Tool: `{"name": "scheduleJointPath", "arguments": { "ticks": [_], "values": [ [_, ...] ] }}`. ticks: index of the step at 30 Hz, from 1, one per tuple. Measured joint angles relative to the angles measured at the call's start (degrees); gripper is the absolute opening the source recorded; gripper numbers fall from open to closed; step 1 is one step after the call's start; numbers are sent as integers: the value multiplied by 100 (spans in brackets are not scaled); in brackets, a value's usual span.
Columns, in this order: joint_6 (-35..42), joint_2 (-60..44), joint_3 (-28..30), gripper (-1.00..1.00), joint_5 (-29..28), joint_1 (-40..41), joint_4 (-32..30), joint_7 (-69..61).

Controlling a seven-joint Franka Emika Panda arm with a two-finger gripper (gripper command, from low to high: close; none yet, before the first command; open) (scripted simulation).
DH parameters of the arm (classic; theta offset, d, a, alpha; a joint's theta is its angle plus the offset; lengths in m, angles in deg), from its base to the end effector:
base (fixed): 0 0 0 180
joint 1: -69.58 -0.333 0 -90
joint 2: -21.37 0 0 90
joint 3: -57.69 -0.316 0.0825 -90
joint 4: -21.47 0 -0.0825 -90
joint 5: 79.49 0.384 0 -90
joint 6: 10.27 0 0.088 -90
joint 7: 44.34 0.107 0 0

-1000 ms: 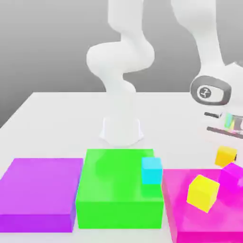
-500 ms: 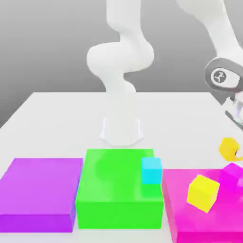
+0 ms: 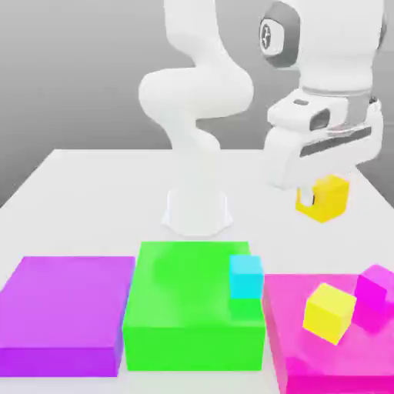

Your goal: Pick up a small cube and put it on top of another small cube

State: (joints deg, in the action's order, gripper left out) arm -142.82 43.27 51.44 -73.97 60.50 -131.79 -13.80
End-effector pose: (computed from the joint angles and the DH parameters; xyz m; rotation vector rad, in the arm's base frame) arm 0.3778 0.1034 0.3592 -3.0612 0.5213 -0.0101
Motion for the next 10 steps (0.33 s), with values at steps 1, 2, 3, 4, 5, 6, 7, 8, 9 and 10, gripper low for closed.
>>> {"name": "scheduleJointPath", "arguments": {
  "ticks": [1, 2, 3, 4, 5, 6, 7, 8, 9, 10],
  "values": [
    [-84, 19, 28, -100, -107, 111, -161, 20],
    [-250, -62, 34, -100, -163, 172, -274, 34],
    [-458, -196, 29, -100, -195, 207, -363, 44],
    [-686, -355, 17, -100, -216, 231, -439, 54],
    [-926, -527, 7, -100, -235, 246, -510, 65],
    [-1174, -709, -5, -100, -252, 259, -579, 77],
    [-1302, -803, -12, 100, -261, 267, -615, 84],
    [-1302, -803, -12, 100, -261, 267, -615, 84],
    [-1302, -803, -12, 100, -261, 267, -615, 84],
    [-1302, -803, -12, 100, -261, 267, -615, 84]
  ]
}}
